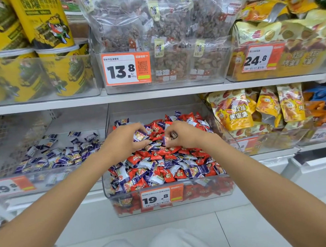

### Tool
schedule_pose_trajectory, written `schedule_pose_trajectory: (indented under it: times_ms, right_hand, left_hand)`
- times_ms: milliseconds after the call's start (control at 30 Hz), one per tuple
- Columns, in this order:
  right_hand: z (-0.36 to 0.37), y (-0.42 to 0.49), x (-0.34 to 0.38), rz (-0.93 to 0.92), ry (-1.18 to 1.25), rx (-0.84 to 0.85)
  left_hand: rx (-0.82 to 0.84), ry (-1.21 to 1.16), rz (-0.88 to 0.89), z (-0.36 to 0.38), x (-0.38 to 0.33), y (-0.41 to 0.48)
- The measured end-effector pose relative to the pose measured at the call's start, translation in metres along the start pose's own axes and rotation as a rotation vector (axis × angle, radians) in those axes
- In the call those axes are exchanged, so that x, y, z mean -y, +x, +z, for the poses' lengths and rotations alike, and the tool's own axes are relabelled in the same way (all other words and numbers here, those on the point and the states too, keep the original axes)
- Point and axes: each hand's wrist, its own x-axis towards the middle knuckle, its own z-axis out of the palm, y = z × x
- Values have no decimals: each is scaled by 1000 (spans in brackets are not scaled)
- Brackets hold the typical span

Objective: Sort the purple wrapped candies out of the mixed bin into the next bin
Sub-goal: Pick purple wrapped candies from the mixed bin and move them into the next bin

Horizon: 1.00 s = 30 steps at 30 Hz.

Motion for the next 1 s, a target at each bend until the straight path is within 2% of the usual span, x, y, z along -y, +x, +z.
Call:
schedule_pose_trajectory:
  times_ms: [67,167,267,400,467,533,667,800,900,1000]
  right_hand:
    - [-8,-8,-2,21,176,-98]
    - [-21,-26,-2,33,226,-190]
    - [-30,-46,-4,39,275,-118]
    - [-32,-65,-11,51,177,-65]
    - [-22,-70,-13,63,183,-10]
    - [-8,-72,-12,37,79,42]
    - [15,-63,-14,51,-102,48]
    - [18,-56,-15,90,-227,161]
    - [13,-56,-13,116,-159,220]
    - [14,-52,-15,114,49,135]
  left_hand:
    - [30,-56,30,-4,-3,-5]
    - [150,-65,50,-6,-5,-13]
    - [283,-70,66,-5,-6,-22]
    - [348,40,46,-1,-8,-29]
    - [357,147,50,2,-10,-28]
    - [351,209,64,4,-11,-25]
    - [305,231,73,6,-10,-24]
    - [251,188,88,9,-2,-29]
    - [220,159,89,9,1,-32]
    - [193,185,95,8,0,-34]
